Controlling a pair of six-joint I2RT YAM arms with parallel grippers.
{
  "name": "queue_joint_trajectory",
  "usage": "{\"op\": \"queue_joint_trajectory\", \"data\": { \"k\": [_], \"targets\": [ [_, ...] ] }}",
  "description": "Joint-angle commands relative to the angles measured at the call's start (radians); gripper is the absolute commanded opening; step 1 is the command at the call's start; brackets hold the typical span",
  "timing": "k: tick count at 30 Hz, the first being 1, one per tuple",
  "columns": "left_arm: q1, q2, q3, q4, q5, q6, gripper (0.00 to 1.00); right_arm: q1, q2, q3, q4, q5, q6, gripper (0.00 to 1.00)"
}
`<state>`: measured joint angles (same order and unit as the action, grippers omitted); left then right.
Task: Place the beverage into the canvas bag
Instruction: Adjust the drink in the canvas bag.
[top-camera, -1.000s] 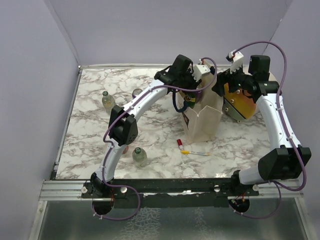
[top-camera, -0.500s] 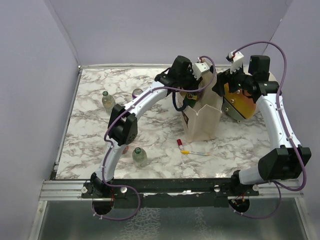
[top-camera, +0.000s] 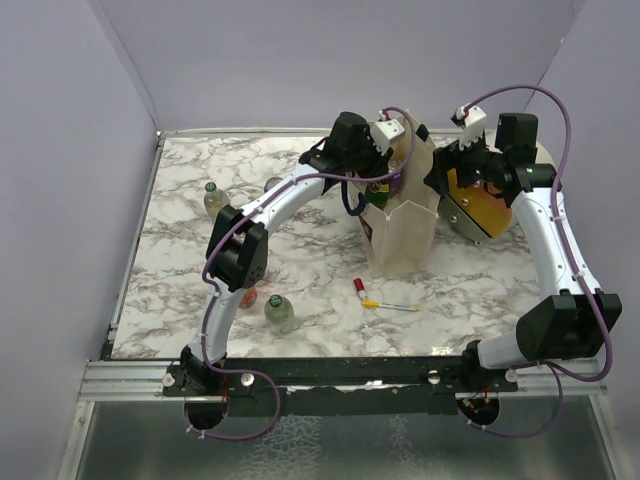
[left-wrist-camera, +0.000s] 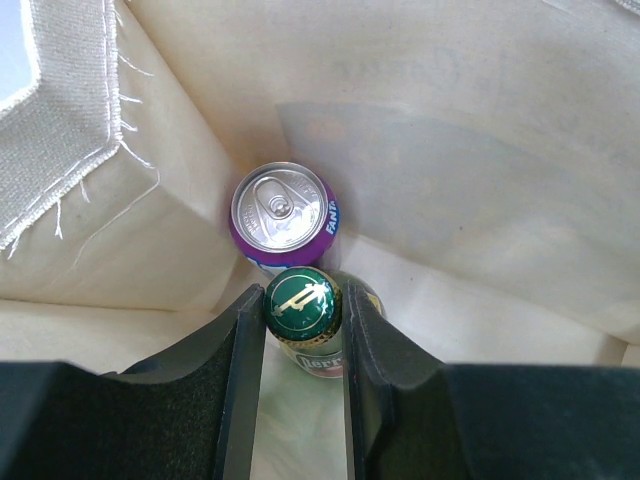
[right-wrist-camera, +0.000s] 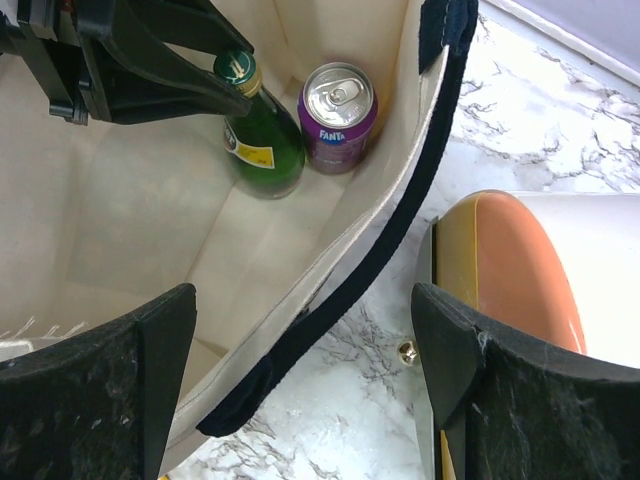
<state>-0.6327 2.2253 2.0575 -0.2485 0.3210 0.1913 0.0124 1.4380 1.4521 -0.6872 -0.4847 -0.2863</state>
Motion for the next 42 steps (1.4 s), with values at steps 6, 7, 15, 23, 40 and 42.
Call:
{"op": "queue_joint_trajectory", "data": {
  "k": [6, 7, 15, 23, 40, 42],
  "targets": [
    [0.019, -0.093, -0.093, 0.126, -0.021, 0.030, 0.00, 0.003, -0.022, -0.054, 0.011, 0.018, -0.031, 0.88],
    [0.020, -0.098, -0.104, 0.129, -0.020, 0.032, 0.00, 0.002, -0.025, -0.061, 0.009, 0.020, -0.034, 0.88],
    [0.021, -0.126, -0.157, 0.089, 0.000, 0.038, 0.00, 0.003, -0.043, -0.087, -0.003, 0.031, -0.055, 0.82],
    [0.021, -0.097, -0.101, 0.018, 0.037, 0.041, 0.23, 0.003, -0.038, -0.075, -0.005, 0.023, -0.056, 0.82],
    [0.019, -0.098, -0.051, 0.004, 0.109, 0.026, 0.55, 0.003, -0.032, -0.040, -0.010, 0.007, -0.047, 0.83],
    [0.019, -0.105, -0.050, 0.004, 0.111, 0.028, 0.57, 0.003, -0.034, -0.038, -0.010, 0.005, -0.043, 0.83]
  ]
}}
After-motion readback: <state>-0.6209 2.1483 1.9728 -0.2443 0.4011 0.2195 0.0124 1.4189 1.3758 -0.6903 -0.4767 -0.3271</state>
